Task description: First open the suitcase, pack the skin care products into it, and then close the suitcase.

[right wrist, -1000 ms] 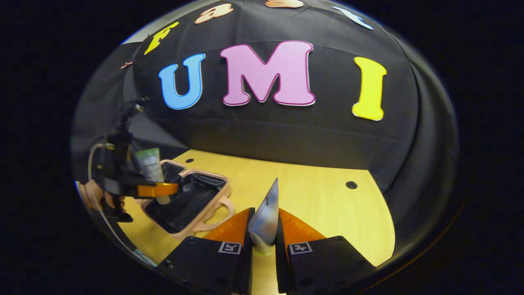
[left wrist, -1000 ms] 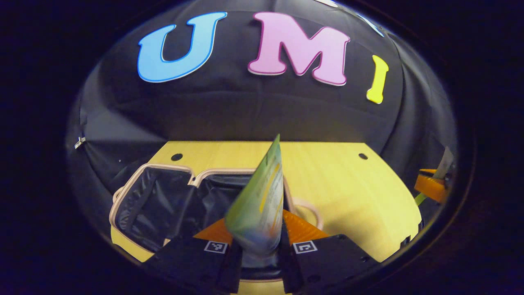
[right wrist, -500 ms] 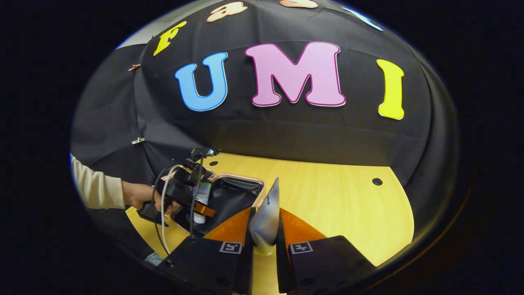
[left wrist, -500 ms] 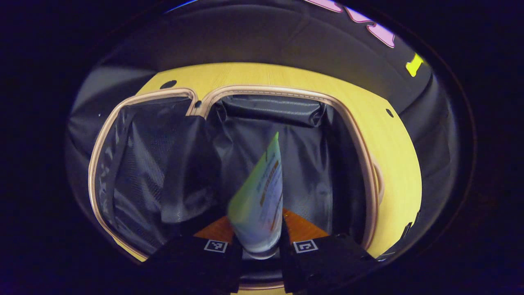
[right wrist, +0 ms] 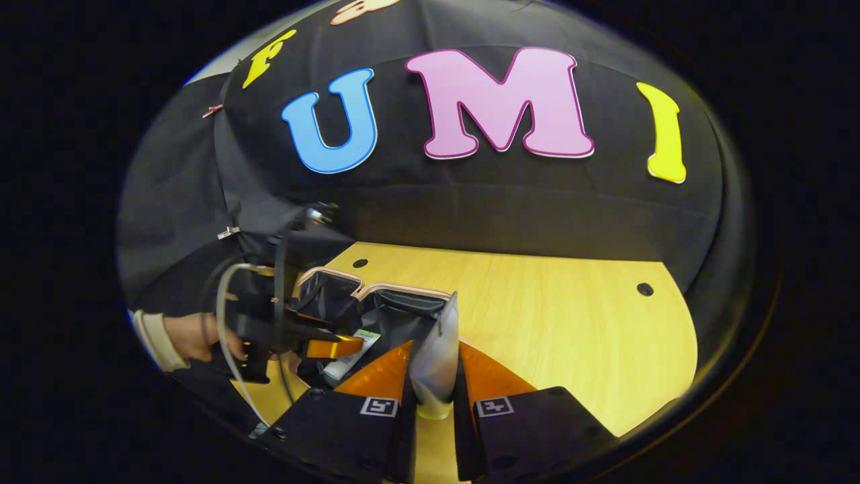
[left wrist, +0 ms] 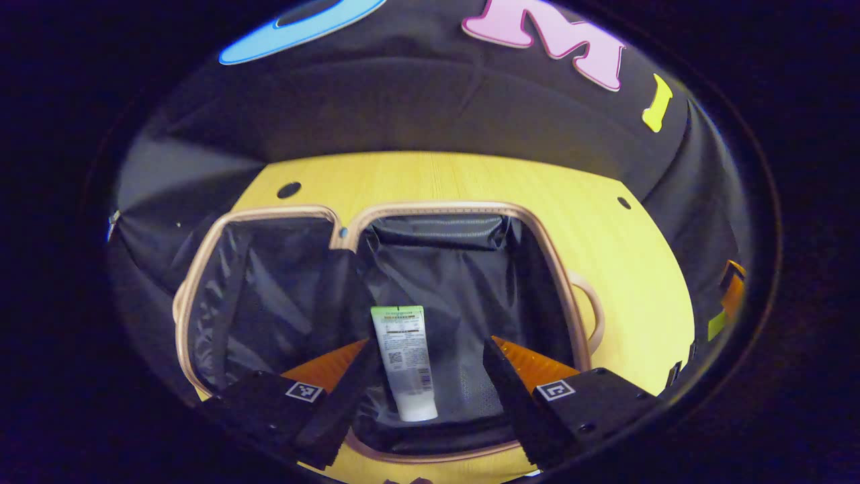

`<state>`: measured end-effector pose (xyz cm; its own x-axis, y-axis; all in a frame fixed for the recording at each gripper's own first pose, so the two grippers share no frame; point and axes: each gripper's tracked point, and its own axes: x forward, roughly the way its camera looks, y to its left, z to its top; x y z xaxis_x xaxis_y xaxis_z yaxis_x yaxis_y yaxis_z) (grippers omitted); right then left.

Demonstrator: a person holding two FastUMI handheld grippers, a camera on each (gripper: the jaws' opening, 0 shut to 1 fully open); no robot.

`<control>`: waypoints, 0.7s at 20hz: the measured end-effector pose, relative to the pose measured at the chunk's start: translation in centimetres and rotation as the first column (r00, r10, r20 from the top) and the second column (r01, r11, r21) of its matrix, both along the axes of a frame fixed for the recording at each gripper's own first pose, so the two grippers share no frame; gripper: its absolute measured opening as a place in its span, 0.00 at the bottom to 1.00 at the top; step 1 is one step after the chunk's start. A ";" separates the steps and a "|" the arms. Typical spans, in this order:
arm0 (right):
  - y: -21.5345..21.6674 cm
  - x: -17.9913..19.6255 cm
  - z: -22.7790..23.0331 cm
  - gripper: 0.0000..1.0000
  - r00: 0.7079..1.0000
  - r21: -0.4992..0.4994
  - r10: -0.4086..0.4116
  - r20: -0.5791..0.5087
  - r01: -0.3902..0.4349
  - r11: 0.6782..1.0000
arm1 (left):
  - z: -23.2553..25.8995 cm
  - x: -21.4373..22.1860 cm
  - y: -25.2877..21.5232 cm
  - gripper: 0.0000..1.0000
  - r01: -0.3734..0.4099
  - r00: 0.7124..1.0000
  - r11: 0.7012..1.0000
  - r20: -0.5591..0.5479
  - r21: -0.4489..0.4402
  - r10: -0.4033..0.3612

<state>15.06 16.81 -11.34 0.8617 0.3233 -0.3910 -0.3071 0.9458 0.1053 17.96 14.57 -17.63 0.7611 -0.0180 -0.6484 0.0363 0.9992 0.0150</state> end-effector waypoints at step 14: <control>12.9 2.4 -18.4 0.27 0.849 -0.049 -0.041 -0.527 0.018 0.999 | 2.5 -16.4 16.2 0.98 -0.379 0.885 0.920 0.253 -0.100 0.391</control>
<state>17.44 29.66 -29.76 0.5304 0.2750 -0.8019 -0.1879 0.9605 0.2051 1.59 30.79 -15.12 0.8566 0.2863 -0.4293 -0.3502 0.9336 -0.0762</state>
